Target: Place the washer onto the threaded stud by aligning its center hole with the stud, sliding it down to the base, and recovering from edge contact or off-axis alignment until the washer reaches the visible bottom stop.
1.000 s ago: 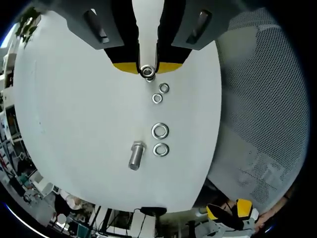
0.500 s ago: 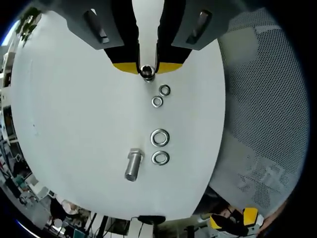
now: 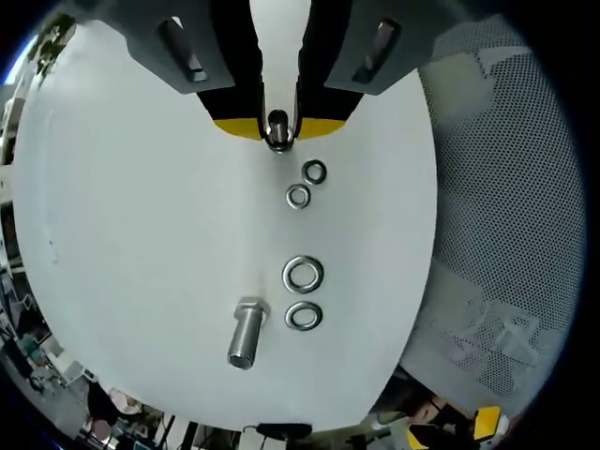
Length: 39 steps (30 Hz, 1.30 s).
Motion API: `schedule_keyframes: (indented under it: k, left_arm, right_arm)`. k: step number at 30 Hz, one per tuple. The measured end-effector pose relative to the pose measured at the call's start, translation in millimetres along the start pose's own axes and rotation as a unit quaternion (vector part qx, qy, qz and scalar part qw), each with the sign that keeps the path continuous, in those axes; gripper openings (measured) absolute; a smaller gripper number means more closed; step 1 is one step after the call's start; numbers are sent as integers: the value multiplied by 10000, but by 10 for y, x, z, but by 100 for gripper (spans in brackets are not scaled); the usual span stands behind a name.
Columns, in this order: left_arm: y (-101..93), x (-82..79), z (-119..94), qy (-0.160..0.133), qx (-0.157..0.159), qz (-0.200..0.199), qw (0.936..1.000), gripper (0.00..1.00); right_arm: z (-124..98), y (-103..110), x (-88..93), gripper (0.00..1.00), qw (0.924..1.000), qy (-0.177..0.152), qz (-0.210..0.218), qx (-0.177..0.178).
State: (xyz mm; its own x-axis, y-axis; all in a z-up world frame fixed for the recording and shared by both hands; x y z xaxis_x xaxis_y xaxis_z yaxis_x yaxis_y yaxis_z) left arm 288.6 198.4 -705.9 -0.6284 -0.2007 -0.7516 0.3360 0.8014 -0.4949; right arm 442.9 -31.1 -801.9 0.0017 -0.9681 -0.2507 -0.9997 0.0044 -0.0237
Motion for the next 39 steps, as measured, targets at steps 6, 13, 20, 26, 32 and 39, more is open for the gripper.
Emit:
schedule_keyframes:
  k: [6,13,20,26,32,39]
  left_arm:
    - [-4,3,1,17,5,-4,10000,39]
    - [0,1,3,19,3,-20,10000,39]
    - [0,5,5,38,0,-15,10000,39]
    - [0,9,6,54,-5,-8,10000,39]
    - [-2,11,5,65,-4,15,10000,39]
    - [-6,9,3,48,-5,33,10000,39]
  right_arm:
    - [80,7,35,14,9999,114,-44,-38]
    - [93,-10,28,14,9998,155,-58,-72]
    - [94,-4,21,23,9999,77,-104,-53]
    - [-65,17,-11,30,9994,-303,92,109]
    - [-309,18,-69,33,9932,-959,533,377]
    - [-607,132,-85,33,9811,-1604,831,694]
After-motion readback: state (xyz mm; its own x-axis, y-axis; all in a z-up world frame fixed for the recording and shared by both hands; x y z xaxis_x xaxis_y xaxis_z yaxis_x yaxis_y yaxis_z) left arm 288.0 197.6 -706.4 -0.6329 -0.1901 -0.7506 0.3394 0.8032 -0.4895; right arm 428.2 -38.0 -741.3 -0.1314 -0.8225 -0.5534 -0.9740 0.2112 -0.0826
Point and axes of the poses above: the point that each gripper's makers call its tool centre point, and the gripper's own axes: z roughly forward along the fingers, y roughly to its left, x roughly out of its underside, the point moved 5 cm from there along -z, roughly backward along the fingers, and after that the axes turned 2 degrees about -y, right-handed, at the moved point
